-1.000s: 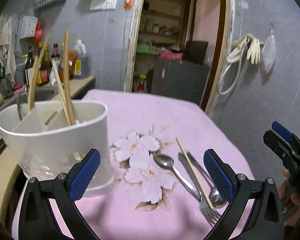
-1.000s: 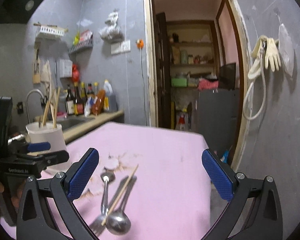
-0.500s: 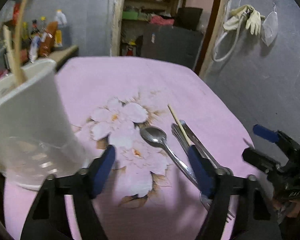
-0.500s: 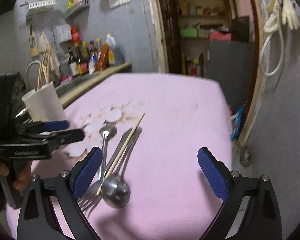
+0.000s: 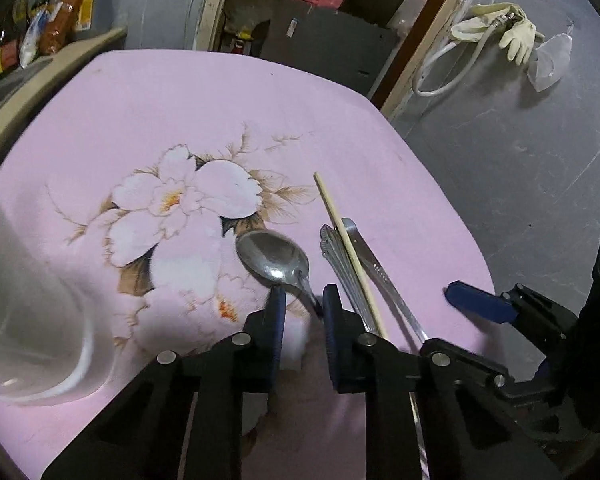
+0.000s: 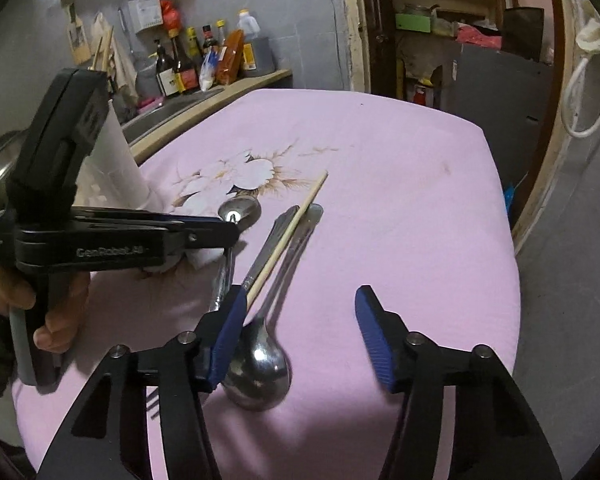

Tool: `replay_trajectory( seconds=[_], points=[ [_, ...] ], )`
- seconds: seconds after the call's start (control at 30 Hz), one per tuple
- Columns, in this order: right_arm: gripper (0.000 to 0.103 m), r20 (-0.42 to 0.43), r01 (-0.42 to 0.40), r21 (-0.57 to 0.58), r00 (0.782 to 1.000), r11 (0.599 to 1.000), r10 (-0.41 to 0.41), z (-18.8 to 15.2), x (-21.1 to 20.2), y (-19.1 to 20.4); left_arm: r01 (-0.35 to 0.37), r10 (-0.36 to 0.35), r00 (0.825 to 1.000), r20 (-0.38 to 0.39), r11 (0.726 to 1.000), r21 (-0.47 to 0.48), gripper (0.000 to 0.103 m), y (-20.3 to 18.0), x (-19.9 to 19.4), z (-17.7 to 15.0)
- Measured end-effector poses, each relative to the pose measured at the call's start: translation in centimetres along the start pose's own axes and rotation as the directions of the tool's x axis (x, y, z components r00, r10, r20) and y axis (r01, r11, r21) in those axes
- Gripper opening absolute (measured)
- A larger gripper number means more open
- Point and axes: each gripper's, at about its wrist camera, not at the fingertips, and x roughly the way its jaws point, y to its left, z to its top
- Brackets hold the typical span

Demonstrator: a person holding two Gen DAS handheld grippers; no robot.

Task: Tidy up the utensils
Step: 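Move both tools back to the pile and close each on a metal spoon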

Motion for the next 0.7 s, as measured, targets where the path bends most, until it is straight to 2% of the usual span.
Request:
replay_trajectory(
  seconds=[0.1,0.17,0.37,0.53,0.7],
  points=[
    [0.045,-0.021,0.023,-0.025,1.0,0.999,-0.023,0.6,0.7,0.3,0.017,-0.017,1.0,-0.012,1.0,-0.013,0.014,0.1,0.3,0.8],
    [0.035,-0.035,0.037,-0.046,0.999,0.998,-0.039,0.9,1.2,0.4,0.026,-0.026,0.999,-0.018,0.999,-0.027,0.01,0.4,0.6,1.2],
    [0.012,-0.055,0.008,-0.047,0.998,0.999,-0.011,1.1,1.2,0.5,0.061,-0.063,0.998,-0.03,0.997,-0.056,0.003,0.9,0.3,1.6],
    [0.009,-0.07,0.02,-0.07,0.997,0.997,-0.025,0.9,1.1,1.1,0.072,-0.075,0.997,-0.034,0.995,-0.066,0.002,0.7,0.4,2.0],
    [0.01,-0.125,0.018,-0.043,0.992,0.999,-0.023,1.5,2.0,1.2,0.02,-0.022,0.999,-0.038,0.998,-0.057,0.002,0.7,-0.2,1.7]
  ],
)
